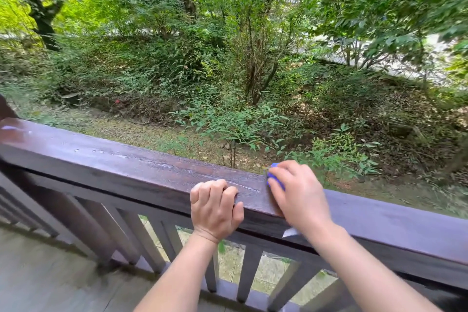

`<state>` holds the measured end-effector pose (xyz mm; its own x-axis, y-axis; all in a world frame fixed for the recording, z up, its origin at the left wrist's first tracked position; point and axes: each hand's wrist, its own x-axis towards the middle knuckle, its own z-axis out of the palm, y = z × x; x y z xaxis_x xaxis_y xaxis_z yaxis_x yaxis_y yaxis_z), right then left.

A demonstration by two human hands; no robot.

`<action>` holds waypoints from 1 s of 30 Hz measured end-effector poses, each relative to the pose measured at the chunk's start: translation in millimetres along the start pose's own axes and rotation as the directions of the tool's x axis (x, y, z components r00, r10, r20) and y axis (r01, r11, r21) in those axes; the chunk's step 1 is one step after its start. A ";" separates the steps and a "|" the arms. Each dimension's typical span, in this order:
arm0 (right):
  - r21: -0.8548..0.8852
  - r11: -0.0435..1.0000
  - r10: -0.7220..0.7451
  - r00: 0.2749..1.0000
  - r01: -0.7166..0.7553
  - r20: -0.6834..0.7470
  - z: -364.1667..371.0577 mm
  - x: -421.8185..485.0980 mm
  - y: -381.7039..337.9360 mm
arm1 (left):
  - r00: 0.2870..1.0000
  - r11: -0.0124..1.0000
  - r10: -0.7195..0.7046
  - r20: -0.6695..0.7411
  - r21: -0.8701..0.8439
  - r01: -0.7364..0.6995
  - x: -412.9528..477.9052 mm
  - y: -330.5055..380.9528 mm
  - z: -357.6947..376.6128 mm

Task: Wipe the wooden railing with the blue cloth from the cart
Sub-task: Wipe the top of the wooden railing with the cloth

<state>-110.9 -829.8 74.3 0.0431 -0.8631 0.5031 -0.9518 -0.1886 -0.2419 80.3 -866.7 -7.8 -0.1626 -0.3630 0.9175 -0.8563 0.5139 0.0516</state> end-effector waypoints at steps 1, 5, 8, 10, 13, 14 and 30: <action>0.001 0.995 -0.097 0.995 0.097 -0.023 -1.4 -13.5 -6.2 | 1.000 1.000 0.000 -0.001 0.002 0.000 -0.7 -0.1 0.0; -0.063 0.973 -0.223 0.975 0.223 0.016 -28.5 -27.5 11.5 | 1.000 1.000 0.006 0.010 0.010 -0.006 -0.5 -1.2 0.5; -0.097 0.985 0.127 0.979 -0.144 -0.161 -64.8 5.3 52.2 | 1.000 1.000 0.002 0.008 0.006 -0.002 -1.4 -1.5 1.4; -0.056 0.979 0.172 0.937 -0.198 -0.303 -85.5 12.9 75.4 | 1.000 1.000 0.003 0.004 0.005 -0.003 -2.6 -1.7 2.6; -0.059 0.991 0.095 0.954 -0.116 -0.283 -76.7 -26.1 84.0 | 1.000 1.000 0.007 0.002 0.014 -0.007 -4.5 -2.7 5.3; -0.113 0.991 0.046 0.978 -0.070 -0.203 -65.7 -50.4 81.4 | 1.000 1.000 0.009 -0.002 0.011 -0.009 -5.2 -1.9 6.6; 0.029 0.999 0.044 0.999 -0.044 0.016 -18.0 -18.8 13.2 | 0.999 1.000 0.004 0.033 0.023 -0.005 -0.7 -1.9 0.2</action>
<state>-129.8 -807.7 76.5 0.0065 -0.8780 0.4787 -0.9436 -0.1639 -0.2878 82.0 -867.6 -8.6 -0.1821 -0.3860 0.9044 -0.8665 0.4978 0.0380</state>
